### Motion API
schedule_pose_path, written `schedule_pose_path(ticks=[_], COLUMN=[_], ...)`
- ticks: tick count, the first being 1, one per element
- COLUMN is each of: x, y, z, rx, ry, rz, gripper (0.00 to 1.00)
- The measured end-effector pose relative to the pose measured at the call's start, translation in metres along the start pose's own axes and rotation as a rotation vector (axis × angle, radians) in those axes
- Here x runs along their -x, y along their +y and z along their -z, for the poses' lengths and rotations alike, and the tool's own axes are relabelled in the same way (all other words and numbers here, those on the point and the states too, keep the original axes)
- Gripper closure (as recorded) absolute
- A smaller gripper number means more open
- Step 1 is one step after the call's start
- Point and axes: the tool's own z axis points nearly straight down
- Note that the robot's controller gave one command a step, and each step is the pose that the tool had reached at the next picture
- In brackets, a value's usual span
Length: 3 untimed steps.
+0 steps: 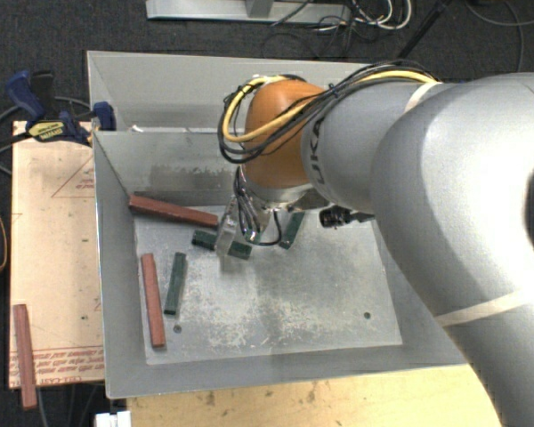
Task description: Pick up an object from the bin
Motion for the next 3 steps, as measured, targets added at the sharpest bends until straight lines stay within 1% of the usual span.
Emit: schedule_pose_path(ticks=[1, 2, 3], x=[-0.033, -0.046, -0.047], y=[-0.036, -0.016, -0.018], z=[0.001, 0.052, 0.049], rx=[0.001, -0.007, -0.011], ry=[-0.003, 0.009, 0.013], rz=[-0.018, 0.015, 0.013], gripper=[1.0, 1.0, 0.0])
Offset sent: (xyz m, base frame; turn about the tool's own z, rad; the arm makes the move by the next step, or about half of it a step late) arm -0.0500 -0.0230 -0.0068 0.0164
